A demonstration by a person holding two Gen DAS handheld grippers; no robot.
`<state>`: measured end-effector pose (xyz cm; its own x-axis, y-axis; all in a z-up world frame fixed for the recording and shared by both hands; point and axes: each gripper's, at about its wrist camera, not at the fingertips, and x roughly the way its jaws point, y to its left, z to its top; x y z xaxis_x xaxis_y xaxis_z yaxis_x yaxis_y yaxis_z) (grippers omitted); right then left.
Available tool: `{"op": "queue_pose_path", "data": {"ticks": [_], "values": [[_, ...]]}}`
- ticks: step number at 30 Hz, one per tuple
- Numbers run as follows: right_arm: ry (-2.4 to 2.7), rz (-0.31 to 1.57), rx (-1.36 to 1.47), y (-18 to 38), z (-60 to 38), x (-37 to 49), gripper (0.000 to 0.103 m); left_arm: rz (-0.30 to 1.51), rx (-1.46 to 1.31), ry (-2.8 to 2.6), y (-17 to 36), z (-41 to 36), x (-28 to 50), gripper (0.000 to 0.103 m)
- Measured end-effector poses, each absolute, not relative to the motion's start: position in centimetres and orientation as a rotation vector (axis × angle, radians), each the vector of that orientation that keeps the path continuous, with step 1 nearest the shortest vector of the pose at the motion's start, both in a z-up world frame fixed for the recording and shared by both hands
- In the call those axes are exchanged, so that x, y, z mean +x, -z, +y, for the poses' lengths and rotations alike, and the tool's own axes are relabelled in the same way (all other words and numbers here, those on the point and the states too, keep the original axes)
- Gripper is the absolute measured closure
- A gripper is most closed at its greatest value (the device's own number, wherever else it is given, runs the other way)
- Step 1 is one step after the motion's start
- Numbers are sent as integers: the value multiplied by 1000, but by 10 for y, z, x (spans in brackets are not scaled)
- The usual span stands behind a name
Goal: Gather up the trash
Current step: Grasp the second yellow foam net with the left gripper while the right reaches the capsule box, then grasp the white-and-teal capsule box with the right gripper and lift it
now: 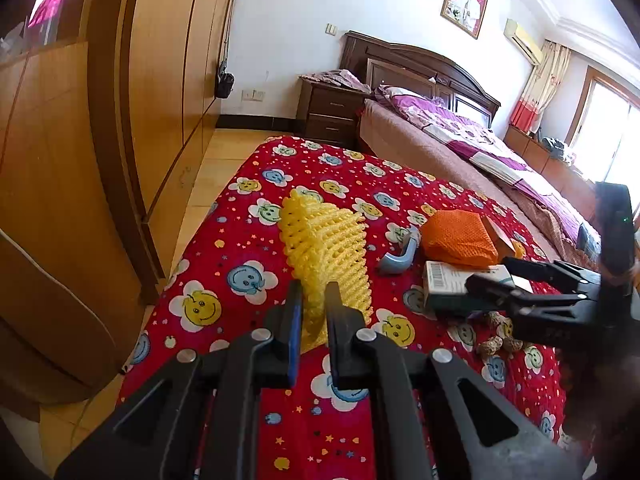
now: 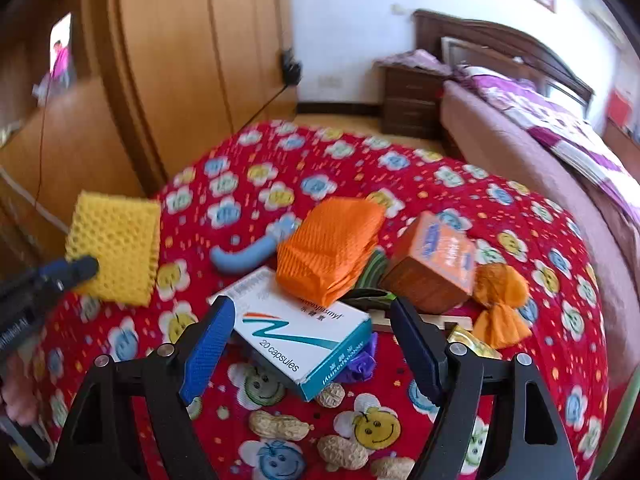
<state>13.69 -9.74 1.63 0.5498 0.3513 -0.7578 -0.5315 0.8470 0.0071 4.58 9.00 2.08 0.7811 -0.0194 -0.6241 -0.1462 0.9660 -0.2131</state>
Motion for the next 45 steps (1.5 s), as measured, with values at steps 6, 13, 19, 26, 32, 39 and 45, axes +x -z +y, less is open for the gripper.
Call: {"op": "queue_pose_path", "data": {"ticks": [6,13,19,26,32,39,45], "values": [[-561,866,-205,-9,-96,135,22,673,-260,-59,-21,89,45,93],[-555,835,-139,-13,-108,118,43,678,-260,-54,-19,87,46,93],[-572,815,-111,-17,-120,94,58,678,-263,-52,-19,84,43,93],[-613,813,-143,-12,-111,69,58,680,-258,-41,-19,79,41,93],[-654,855,-172,-1,-99,66,57,678,-253,-39,-19,77,35,93],[-682,847,-130,-2,-91,70,59,677,-257,-48,-20,81,32,93],[-664,829,-81,-7,-96,66,84,666,-250,-41,-25,79,28,93]]}}
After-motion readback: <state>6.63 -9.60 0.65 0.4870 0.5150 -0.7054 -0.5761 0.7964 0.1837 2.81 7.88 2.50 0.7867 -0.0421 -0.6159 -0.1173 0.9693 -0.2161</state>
